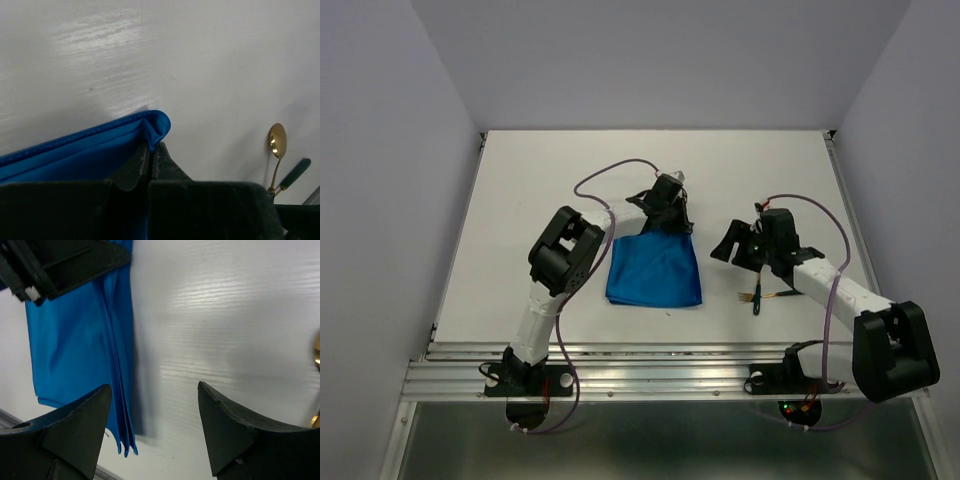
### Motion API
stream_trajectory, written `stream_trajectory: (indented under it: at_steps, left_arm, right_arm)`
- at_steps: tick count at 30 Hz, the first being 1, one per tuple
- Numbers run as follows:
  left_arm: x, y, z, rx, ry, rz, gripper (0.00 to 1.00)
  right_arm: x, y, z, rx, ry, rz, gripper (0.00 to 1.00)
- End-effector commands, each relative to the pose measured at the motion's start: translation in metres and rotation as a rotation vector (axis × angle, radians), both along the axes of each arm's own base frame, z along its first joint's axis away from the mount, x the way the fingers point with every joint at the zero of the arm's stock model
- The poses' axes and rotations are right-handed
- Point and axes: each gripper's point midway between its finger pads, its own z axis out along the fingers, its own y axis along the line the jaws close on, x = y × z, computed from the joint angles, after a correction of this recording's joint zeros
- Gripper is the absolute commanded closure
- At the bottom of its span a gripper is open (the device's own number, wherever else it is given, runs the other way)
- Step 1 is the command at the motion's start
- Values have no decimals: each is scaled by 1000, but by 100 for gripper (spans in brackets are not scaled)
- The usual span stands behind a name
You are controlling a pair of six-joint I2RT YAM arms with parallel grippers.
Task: Fold the napkin into a case and place the utensils inside
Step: Pick up the lower triangle-folded napkin from the center of the board.
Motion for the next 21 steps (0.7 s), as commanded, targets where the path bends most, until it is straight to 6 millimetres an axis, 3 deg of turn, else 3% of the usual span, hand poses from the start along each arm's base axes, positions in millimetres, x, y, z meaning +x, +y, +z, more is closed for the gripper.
stream_trajectory:
  at_steps: [1,7,13,15,21]
  left_arm:
    - [-2,-16,44,-191,-23,-96,100]
    - [1,-13,45,-239,-8,-74,100]
    - [7,-14,49,-288,-10,-53,100]
    - [10,-12,50,-294,-7,-37,100]
    - [15,-10,58,-317,-15,-3,100]
  right_arm:
    - [-8,40,11,45,-66,147,24]
    - [-27,67,3,101,-51,162,25]
    - [-46,94,-22,47,33,213,25]
    - [-44,93,-26,16,31,193,27]
    - [-40,78,-40,-90,77,113,48]
